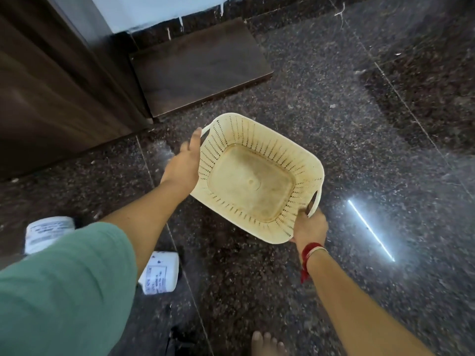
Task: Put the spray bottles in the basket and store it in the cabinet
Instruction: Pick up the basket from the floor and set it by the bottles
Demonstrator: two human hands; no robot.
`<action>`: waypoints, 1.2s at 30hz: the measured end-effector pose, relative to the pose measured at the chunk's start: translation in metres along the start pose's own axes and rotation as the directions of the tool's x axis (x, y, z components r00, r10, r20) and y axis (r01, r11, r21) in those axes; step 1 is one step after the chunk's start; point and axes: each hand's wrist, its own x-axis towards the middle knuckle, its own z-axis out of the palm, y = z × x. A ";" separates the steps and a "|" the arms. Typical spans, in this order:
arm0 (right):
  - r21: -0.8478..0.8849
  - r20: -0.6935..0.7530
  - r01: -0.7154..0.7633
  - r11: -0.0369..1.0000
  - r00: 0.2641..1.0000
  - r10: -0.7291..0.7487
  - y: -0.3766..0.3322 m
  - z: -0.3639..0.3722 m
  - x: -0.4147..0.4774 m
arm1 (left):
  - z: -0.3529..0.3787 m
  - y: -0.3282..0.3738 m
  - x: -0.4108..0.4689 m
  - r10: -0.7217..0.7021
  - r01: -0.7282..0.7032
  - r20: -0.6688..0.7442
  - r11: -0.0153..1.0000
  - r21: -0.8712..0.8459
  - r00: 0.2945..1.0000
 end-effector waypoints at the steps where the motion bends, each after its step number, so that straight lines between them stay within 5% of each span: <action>1: -0.024 -0.002 0.038 0.999 0.999 -0.038 -0.004 -0.006 -0.009 | -0.007 -0.003 -0.012 -0.020 0.019 -0.016 0.999 -0.048 1.000; 10: -0.101 0.179 0.245 0.964 0.958 -0.225 -0.059 -0.034 -0.138 | -0.097 -0.084 -0.145 -0.269 0.208 -0.136 0.913 -0.350 0.953; 16: -0.179 0.350 0.377 0.909 0.888 -0.299 -0.074 -0.006 -0.224 | -0.122 -0.161 -0.240 -0.440 0.377 -0.142 0.866 -0.329 0.887; 26: -0.295 0.546 0.467 0.833 0.798 -0.254 0.007 0.053 -0.313 | -0.083 -0.245 -0.382 -0.689 0.624 -0.022 0.669 -0.405 0.724; 31: -0.376 0.588 0.503 0.778 0.779 -0.218 0.051 0.050 -0.326 | -0.045 -0.250 -0.430 -0.718 0.667 0.063 0.605 -0.435 0.693; 36: -0.465 0.528 0.426 0.776 0.837 -0.143 0.080 0.014 -0.319 | -0.027 -0.228 -0.441 -0.690 0.670 0.122 0.621 -0.407 0.713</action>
